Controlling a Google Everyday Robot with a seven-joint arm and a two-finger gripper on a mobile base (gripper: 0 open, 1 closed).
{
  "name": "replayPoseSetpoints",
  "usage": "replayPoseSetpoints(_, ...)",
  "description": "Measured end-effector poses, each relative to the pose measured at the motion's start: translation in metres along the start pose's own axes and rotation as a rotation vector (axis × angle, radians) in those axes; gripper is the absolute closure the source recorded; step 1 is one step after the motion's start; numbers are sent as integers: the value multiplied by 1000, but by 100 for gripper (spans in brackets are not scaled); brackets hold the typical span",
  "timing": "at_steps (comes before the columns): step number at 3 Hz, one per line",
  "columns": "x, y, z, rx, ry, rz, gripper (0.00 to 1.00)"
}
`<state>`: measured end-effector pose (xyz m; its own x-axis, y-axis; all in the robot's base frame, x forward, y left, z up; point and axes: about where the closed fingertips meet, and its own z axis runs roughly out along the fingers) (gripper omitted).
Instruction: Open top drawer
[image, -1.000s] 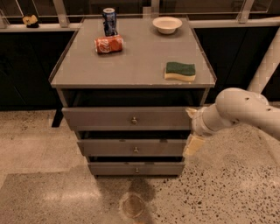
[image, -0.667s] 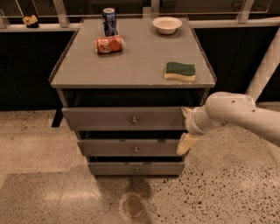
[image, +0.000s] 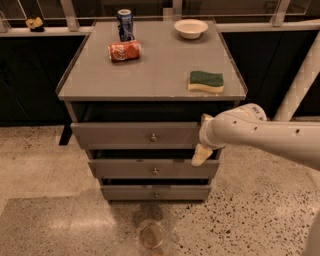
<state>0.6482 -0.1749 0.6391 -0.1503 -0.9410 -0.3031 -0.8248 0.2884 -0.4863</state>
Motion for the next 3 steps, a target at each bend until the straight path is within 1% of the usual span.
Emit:
replayPoseSetpoints(1,-4,-14,6,29,10,53,0)
replayPoseSetpoints(2,-4,-14,6,29,10,53,0)
replayPoseSetpoints(3,-7,-12,7,16,-14,44,0)
